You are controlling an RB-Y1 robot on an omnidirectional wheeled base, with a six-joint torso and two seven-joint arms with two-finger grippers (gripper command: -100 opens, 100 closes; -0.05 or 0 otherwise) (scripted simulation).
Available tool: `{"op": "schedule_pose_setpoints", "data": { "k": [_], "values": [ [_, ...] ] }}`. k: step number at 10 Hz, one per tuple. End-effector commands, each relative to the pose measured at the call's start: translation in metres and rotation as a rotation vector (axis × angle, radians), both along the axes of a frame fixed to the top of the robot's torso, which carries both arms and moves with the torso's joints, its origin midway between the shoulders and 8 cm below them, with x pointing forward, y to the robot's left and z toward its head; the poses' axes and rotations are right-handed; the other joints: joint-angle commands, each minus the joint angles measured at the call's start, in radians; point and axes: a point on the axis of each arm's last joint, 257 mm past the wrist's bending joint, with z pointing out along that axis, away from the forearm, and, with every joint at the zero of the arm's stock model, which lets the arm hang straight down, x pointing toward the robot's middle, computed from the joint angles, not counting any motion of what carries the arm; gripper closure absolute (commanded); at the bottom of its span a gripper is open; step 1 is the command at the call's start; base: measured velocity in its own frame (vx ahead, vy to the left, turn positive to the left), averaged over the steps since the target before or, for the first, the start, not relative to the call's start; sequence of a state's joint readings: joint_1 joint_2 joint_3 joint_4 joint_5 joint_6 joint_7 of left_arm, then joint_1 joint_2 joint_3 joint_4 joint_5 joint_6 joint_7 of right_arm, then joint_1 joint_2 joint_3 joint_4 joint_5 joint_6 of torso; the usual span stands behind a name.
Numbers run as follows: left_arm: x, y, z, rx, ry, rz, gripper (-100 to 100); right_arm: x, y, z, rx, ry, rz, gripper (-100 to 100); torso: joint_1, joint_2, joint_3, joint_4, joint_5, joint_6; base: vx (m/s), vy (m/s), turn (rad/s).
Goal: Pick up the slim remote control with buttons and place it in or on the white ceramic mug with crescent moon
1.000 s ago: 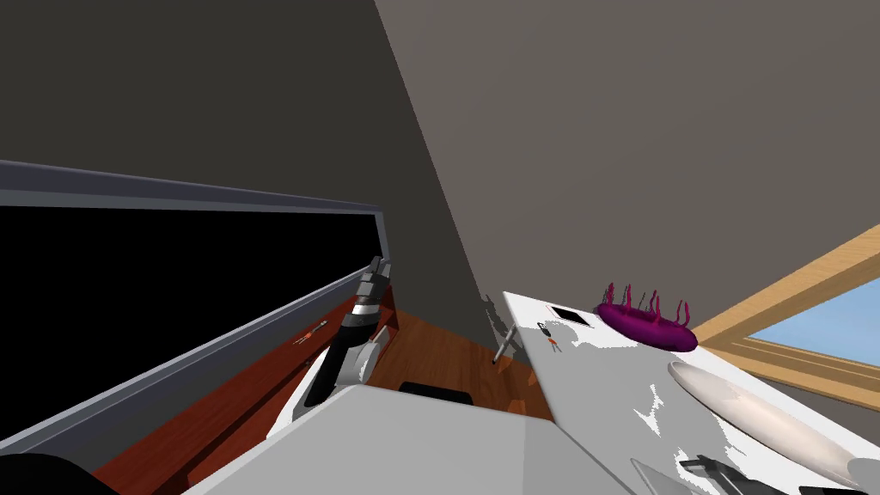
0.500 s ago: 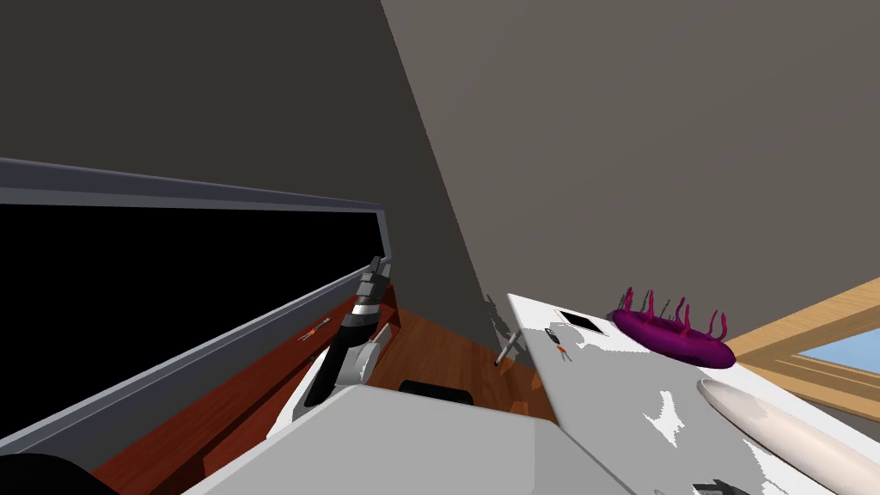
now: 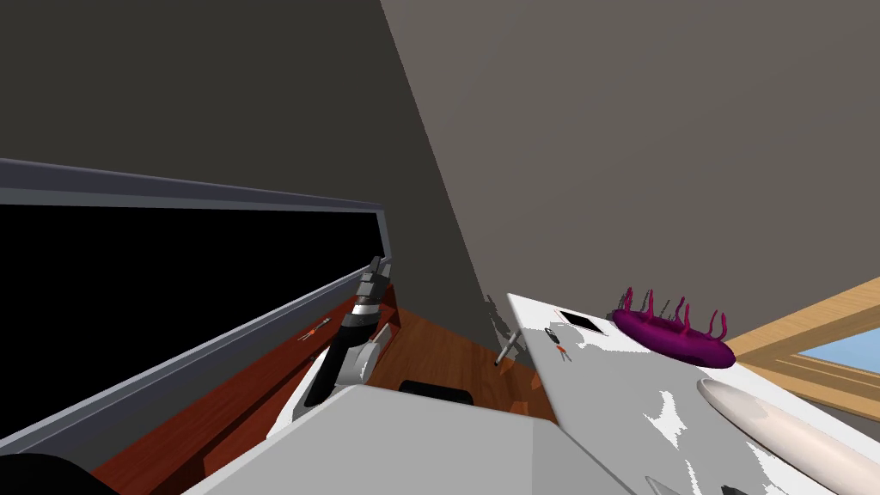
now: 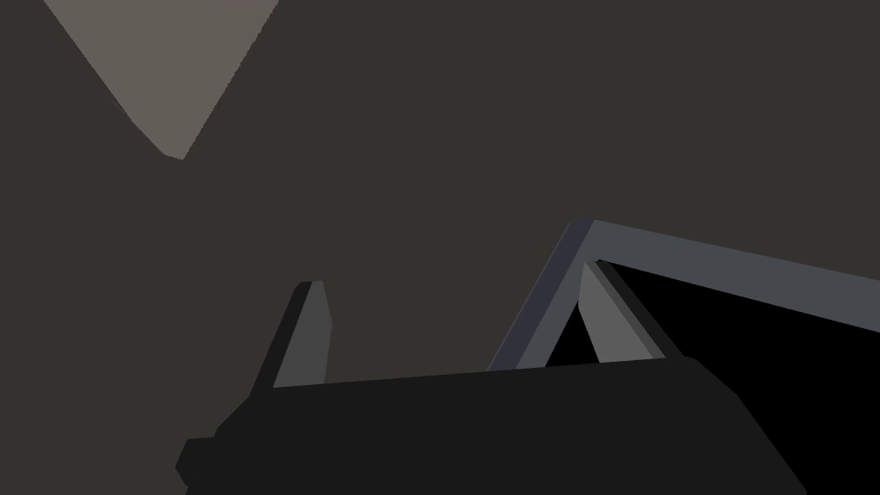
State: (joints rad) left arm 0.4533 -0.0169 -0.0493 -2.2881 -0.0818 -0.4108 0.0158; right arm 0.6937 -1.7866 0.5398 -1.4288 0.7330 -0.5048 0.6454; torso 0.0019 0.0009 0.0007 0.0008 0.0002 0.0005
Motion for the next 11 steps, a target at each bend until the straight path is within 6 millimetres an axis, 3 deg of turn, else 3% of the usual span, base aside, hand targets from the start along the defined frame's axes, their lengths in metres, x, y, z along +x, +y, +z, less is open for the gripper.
{"op": "schedule_pose_setpoints", "data": {
  "k": [1,2,3,4,5,6,7,10,11],
  "values": [
    [0.000,0.000,0.000,0.000,0.000,0.000,0,0.000,0.000,0.000,0.000,0.000,0.000,100,0.000,0.000,0.000,0.000,0.000,0.000,0.000,0.000,0.000],
    [0.000,0.000,0.000,0.000,0.000,0.000,0,0.000,0.000,0.000,0.000,0.000,0.000,0,0.000,0.000,0.000,0.000,0.000,0.000,0.000,0.000,0.000],
    [0.000,0.000,0.000,0.000,0.000,0.000,0,0.012,0.000,0.009,-0.002,0.000,0.013,100,0.000,0.000,0.000,0.000,0.000,0.000,-0.007,0.007,-0.102],
    [0.000,0.000,0.000,0.000,0.000,0.000,0,0.019,0.000,0.017,-0.002,0.002,0.023,100,0.001,0.000,0.000,0.000,0.001,0.000,-0.011,0.016,-0.131],
    [0.000,0.000,0.000,0.000,0.000,0.000,0,0.016,0.000,0.012,-0.004,0.000,0.021,100,0.002,0.001,0.000,0.000,0.001,0.001,-0.004,0.009,-0.018],
    [0.000,0.000,0.000,0.000,0.000,0.000,0,0.017,0.000,0.013,-0.003,0.001,0.020,0,0.001,0.001,0.000,0.000,0.001,0.001,0.000,0.000,0.000],
    [0.000,0.000,0.000,0.000,0.000,0.000,0,0.035,-0.022,0.033,-0.062,-0.010,0.039,100,0.001,0.000,0.000,0.000,0.001,0.000,-0.054,0.021,-0.055],
    [0.000,0.000,0.000,0.000,0.000,0.000,0,0.035,-0.022,0.033,-0.062,-0.010,0.039,100,0.002,0.003,0.002,0.001,0.001,-0.001,-0.047,0.014,-0.002],
    [0.000,0.000,0.000,0.000,0.000,0.000,0,0.052,-0.041,0.053,-0.113,-0.019,0.045,100,0.001,0.002,0.002,0.001,0.001,-0.001,-0.093,0.035,-0.017]
  ]
}}
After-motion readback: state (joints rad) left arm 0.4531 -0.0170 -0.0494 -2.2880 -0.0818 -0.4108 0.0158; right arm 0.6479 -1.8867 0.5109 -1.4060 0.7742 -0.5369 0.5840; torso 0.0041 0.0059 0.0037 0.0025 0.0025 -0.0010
